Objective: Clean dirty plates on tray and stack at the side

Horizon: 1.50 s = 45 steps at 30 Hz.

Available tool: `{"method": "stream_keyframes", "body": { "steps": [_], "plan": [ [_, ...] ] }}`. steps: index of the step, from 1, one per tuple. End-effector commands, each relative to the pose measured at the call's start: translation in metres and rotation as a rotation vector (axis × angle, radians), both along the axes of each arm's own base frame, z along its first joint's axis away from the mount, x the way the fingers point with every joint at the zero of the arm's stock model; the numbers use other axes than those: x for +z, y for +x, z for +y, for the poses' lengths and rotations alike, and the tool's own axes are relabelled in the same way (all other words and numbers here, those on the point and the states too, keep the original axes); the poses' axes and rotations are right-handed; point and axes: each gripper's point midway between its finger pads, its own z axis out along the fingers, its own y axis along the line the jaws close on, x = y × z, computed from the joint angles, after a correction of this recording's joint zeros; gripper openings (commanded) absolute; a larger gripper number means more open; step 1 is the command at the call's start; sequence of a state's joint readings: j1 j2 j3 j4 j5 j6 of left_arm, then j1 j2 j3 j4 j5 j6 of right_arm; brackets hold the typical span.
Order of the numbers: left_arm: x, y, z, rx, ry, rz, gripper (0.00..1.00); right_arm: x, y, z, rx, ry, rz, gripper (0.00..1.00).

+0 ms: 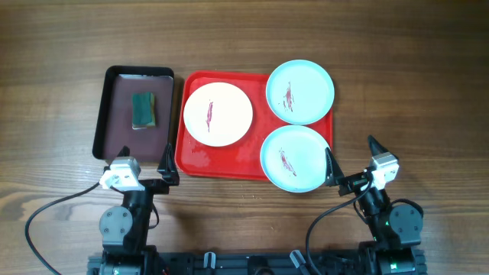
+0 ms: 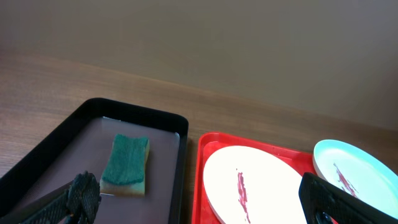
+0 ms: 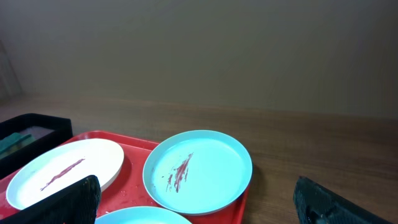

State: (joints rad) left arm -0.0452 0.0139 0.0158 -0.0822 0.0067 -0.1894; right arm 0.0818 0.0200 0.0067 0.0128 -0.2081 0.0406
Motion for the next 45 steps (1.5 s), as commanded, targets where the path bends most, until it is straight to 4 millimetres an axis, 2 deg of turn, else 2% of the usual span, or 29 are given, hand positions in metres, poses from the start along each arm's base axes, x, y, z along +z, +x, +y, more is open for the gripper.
{"method": "stream_keyframes", "body": {
  "steps": [1,26,30,32,39,45],
  "plan": [
    [-0.002,0.000,-0.003,-0.017,-0.007,0.001,1.00,0.002,0.000,-0.002,-0.010,0.014,-0.006,1.00],
    [-0.002,0.000,-0.003,-0.017,-0.007,0.001,1.00,0.003,0.000,-0.003,-0.020,0.012,-0.010,1.00],
    [-0.002,0.000,-0.003,-0.016,-0.006,0.001,1.00,0.023,0.001,-0.009,-0.055,0.022,-0.091,1.00],
    [-0.002,0.000,-0.003,-0.016,-0.006,0.001,1.00,0.026,0.000,-0.008,-0.048,0.027,-0.105,1.00],
    [0.000,0.000,-0.006,-0.028,-0.053,0.000,1.00,0.027,-0.007,0.014,0.089,0.019,-0.107,1.00],
    [0.016,-0.002,-0.006,-0.032,-0.061,-0.011,1.00,0.043,-0.012,0.021,0.134,0.013,-0.138,1.00]
  ]
}}
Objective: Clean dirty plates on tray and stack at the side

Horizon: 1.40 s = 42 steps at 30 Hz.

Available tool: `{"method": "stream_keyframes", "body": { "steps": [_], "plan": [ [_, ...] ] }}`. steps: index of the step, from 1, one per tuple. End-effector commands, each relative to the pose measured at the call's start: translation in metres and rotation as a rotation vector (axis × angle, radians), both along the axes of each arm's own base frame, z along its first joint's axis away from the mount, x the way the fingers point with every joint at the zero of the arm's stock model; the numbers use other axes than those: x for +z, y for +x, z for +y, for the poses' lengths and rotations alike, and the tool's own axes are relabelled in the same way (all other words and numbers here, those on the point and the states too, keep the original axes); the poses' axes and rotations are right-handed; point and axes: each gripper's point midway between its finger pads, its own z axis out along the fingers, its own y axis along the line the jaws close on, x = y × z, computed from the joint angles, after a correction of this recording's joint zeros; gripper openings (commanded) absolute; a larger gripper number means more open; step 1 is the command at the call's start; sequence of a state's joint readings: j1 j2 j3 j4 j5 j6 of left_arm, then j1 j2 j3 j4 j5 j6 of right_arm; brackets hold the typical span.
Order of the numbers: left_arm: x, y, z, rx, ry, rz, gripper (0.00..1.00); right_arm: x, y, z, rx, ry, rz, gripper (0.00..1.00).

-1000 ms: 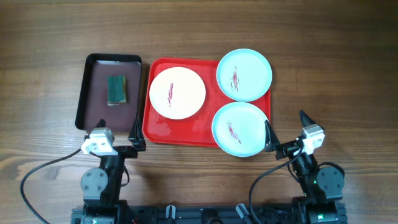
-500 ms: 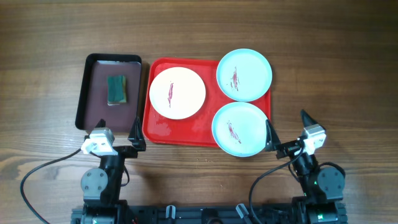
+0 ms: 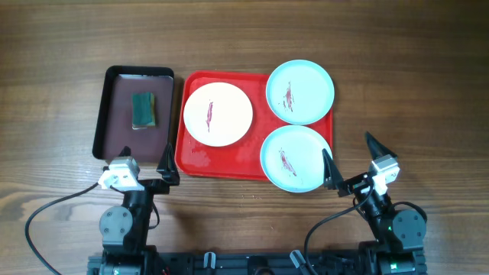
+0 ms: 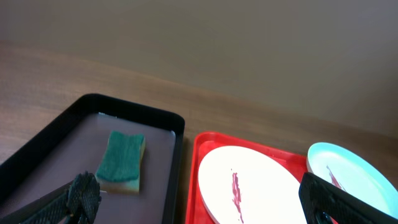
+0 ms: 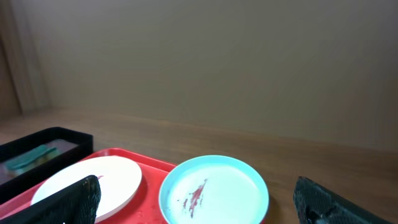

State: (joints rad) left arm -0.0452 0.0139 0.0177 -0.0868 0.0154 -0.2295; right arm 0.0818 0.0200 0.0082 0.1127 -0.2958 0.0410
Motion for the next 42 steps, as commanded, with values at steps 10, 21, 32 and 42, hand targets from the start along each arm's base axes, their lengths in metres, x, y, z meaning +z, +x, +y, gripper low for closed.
{"method": "stream_keyframes", "body": {
  "steps": [10,21,32,42],
  "plan": [
    [0.059,0.002,-0.012,-0.064,-0.037,0.022,1.00,0.031,-0.006,0.012,0.078,0.003,-0.023,1.00],
    [0.118,0.024,-0.021,-0.095,-0.069,0.333,1.00,0.116,0.012,0.057,0.366,-0.016,0.102,1.00],
    [0.130,0.039,-0.036,-0.183,-0.049,0.963,1.00,0.120,0.086,0.073,0.429,0.084,0.825,1.00],
    [0.088,0.074,-0.016,-0.006,-0.142,1.091,1.00,0.040,0.143,0.111,0.221,0.222,1.101,0.90]
  ]
}}
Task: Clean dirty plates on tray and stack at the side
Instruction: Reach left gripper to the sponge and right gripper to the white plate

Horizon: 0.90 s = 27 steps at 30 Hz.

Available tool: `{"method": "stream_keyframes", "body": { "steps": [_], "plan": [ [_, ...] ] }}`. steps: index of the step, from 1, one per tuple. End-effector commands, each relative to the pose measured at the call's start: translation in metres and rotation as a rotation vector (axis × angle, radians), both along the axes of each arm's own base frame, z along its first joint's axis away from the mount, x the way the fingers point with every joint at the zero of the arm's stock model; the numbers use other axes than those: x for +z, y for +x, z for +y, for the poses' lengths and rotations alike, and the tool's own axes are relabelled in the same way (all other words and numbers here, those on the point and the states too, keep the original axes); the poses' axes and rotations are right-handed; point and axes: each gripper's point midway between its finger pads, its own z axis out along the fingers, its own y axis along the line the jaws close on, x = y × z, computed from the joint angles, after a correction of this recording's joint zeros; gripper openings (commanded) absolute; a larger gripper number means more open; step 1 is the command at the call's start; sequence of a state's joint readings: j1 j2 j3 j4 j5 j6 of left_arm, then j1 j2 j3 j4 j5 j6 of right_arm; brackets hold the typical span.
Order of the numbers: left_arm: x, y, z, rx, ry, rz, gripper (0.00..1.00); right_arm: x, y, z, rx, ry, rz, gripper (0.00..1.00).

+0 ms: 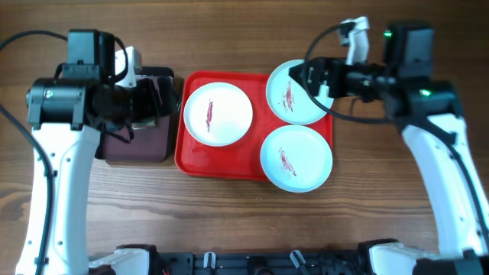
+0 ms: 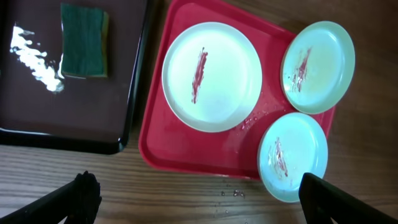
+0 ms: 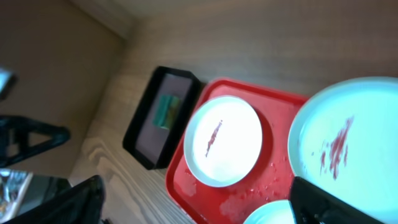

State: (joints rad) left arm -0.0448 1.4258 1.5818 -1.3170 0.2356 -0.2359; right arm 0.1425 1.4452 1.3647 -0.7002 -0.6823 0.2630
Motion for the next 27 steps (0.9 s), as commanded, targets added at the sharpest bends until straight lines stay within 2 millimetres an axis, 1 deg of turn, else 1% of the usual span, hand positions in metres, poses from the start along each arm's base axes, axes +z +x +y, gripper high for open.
{"method": "stream_keyframes", "body": {
  "steps": [1,3,4,6,7,8,9,11,14,17,20,23,27],
  "plan": [
    [-0.007,0.013,0.040,0.259,0.084,0.031,1.00,-0.039,0.015,0.023,-0.126,-0.101,0.121,0.89],
    [-0.011,0.016,0.063,0.344,0.147,0.034,1.00,-0.073,0.021,0.037,-0.199,-0.208,0.170,0.86],
    [-0.014,0.019,0.070,0.363,0.168,0.037,1.00,-0.091,0.022,0.045,-0.212,-0.255,0.188,0.77],
    [-0.019,0.022,0.080,0.385,0.212,0.044,1.00,-0.112,0.021,0.056,-0.212,-0.299,0.216,0.60],
    [-0.022,0.024,0.085,0.396,0.243,0.053,1.00,-0.127,0.021,0.065,-0.202,-0.324,0.232,0.51],
    [-0.026,0.026,0.090,0.405,0.270,0.061,1.00,-0.139,0.020,0.069,-0.214,-0.341,0.256,0.47],
    [-0.030,0.028,0.094,0.408,0.293,0.069,1.00,-0.149,0.020,0.071,-0.225,-0.356,0.275,0.46],
    [-0.040,0.035,0.102,0.409,0.343,0.086,0.99,-0.179,0.019,0.079,-0.232,-0.389,0.326,0.43],
    [-0.050,0.044,0.103,0.364,0.368,0.098,0.97,-0.205,0.020,0.086,-0.229,-0.395,0.369,0.41],
    [-0.059,0.052,0.105,0.369,0.367,0.104,0.96,-0.219,0.022,0.093,-0.214,-0.391,0.377,0.36],
    [-0.065,0.056,0.107,0.371,0.366,0.114,0.95,-0.230,0.026,0.100,-0.208,-0.396,0.361,0.35],
    [-0.069,0.057,0.104,0.339,0.362,0.124,0.94,-0.242,0.030,0.102,-0.216,-0.413,0.352,0.35],
    [-0.074,0.058,0.104,0.337,0.363,0.139,0.94,-0.260,0.030,0.101,-0.220,-0.433,0.373,0.29]
  ]
}}
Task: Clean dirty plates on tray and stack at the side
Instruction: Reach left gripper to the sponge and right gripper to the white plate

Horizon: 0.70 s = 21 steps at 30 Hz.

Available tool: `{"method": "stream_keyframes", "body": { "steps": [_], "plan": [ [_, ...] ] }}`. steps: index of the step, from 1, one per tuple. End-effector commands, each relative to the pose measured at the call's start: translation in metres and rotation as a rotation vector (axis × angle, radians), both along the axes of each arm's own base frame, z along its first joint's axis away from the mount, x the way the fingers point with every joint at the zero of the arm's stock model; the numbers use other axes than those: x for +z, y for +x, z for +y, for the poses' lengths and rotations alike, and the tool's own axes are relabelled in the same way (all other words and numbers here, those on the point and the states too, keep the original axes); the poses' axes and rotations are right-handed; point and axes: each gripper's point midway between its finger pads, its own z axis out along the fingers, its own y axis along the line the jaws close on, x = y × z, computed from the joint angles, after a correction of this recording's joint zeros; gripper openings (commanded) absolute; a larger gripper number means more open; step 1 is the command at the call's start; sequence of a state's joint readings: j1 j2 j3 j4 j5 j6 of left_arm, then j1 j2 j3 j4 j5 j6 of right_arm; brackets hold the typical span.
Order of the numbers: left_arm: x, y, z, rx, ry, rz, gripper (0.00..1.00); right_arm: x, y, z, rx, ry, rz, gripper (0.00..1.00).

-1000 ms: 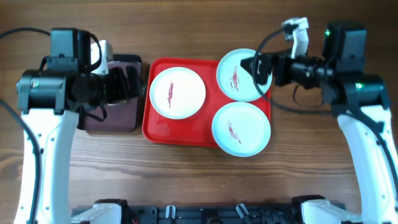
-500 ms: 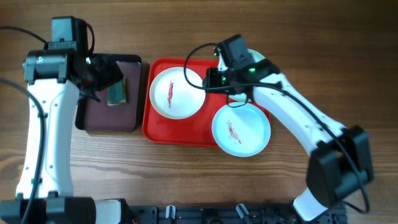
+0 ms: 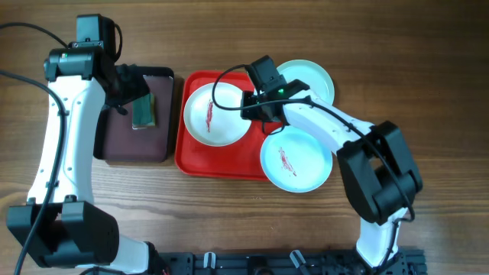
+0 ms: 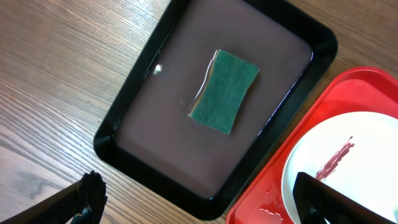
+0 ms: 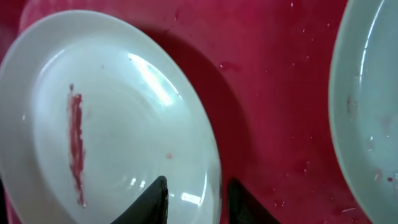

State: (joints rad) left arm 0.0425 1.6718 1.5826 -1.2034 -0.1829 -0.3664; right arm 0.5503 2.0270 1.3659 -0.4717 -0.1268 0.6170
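A white plate (image 3: pixel 216 114) with a red smear lies at the left of the red tray (image 3: pixel 191 156). Two teal smeared plates share the tray, one far right (image 3: pixel 315 76), one near right (image 3: pixel 296 159). My right gripper (image 3: pixel 256 105) is low at the white plate's right edge. In the right wrist view its fingers (image 5: pixel 158 198) straddle the rim of the white plate (image 5: pixel 112 124) with a narrow gap, one over the plate, one over the red tray (image 5: pixel 280 93). My left gripper (image 3: pixel 131 85) hangs wide open above the green sponge (image 4: pixel 224 99) in the black tray (image 4: pixel 161 143).
The black tray (image 3: pixel 145 145) sits left of the red tray, almost touching it. Bare wooden table (image 3: pixel 428 92) lies right of the red tray and along the near edge. The right arm crosses over the near teal plate.
My right gripper has come from high over the far teal plate down to the white plate's right rim, its jaws much narrower. My left gripper sits lower and farther left, over the sponge.
Both arms first sat folded at the near table edge with grippers wide open, and had barely shifted at the following moment. Later both were raised over the far side of the trays. Now the right is at the white plate, the left above the sponge.
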Motion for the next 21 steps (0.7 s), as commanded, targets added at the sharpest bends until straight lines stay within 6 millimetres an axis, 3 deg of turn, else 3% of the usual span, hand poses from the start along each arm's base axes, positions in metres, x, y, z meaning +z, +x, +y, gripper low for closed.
{"method": "stream_keyframes", "body": {
  "steps": [1,4,7,14,17,21],
  "plan": [
    [-0.005,0.006,0.003,-0.014,0.010,0.014,0.94,-0.022,0.004,-0.001,-0.022,-0.031,0.020,0.27],
    [-0.014,0.008,0.003,-0.014,0.008,0.037,0.94,-0.023,0.003,0.000,-0.026,-0.029,0.024,0.20],
    [-0.026,0.012,0.001,-0.018,-0.011,0.060,0.94,-0.024,0.004,-0.002,-0.048,-0.038,0.026,0.05],
    [-0.065,0.021,-0.008,-0.025,-0.093,0.134,0.91,-0.028,0.003,-0.004,-0.049,-0.048,0.031,0.04],
    [-0.088,0.028,-0.016,-0.153,-0.140,0.177,0.87,-0.029,0.003,-0.004,-0.048,-0.049,0.030,0.04],
    [-0.118,0.031,-0.006,-0.205,-0.150,0.234,0.82,-0.029,0.003,-0.004,-0.046,-0.050,0.032,0.04]
  ]
}}
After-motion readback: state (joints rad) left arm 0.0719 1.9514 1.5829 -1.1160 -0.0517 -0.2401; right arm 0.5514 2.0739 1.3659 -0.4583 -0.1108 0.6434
